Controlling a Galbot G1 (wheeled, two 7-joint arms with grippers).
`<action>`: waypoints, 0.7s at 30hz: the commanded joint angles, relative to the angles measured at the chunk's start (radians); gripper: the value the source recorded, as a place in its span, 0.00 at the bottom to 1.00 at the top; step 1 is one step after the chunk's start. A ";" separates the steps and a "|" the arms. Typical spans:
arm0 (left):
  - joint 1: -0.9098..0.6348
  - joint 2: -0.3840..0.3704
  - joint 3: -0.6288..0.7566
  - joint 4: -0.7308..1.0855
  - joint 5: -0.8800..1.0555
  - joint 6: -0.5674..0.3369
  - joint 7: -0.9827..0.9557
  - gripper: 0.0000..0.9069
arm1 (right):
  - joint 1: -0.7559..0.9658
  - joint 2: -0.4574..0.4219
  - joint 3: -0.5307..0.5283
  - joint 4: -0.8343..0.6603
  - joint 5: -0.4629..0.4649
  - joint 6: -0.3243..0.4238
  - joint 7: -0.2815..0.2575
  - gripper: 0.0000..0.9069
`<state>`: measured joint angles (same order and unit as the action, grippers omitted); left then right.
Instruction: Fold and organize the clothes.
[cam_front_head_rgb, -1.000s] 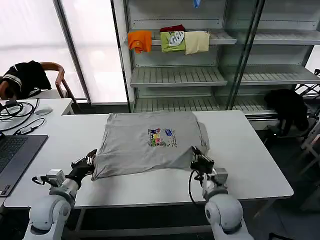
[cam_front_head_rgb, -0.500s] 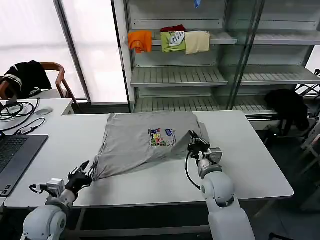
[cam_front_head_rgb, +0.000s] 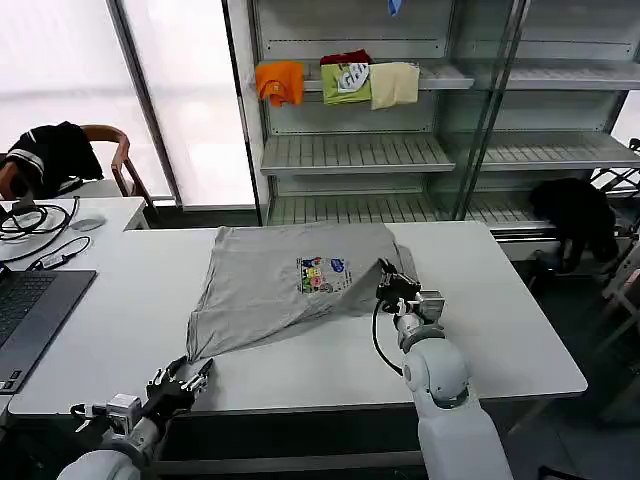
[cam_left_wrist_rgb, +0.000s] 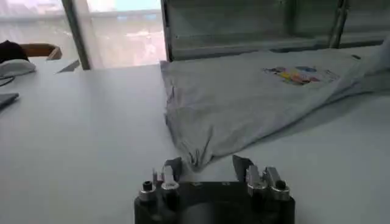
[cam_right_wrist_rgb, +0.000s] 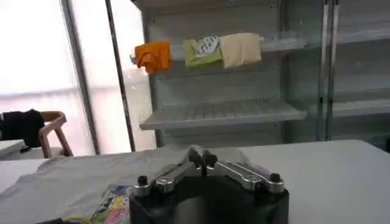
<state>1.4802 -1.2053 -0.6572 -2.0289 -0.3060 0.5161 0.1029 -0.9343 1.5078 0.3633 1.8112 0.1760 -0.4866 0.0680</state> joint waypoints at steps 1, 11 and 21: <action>0.009 -0.006 0.014 0.013 0.011 -0.015 -0.021 0.00 | 0.002 0.001 0.000 -0.001 -0.002 0.001 -0.001 0.00; -0.057 -0.001 0.001 0.027 0.017 -0.060 -0.042 0.00 | -0.009 0.002 -0.009 0.012 -0.013 0.002 -0.002 0.00; -0.257 0.006 -0.037 0.022 -0.105 0.009 -0.044 0.00 | 0.044 0.019 -0.011 -0.006 -0.008 0.030 0.022 0.00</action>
<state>1.3988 -1.2045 -0.6740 -2.0041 -0.3119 0.4817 0.0696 -0.9057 1.5252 0.3488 1.8048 0.1668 -0.4662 0.0874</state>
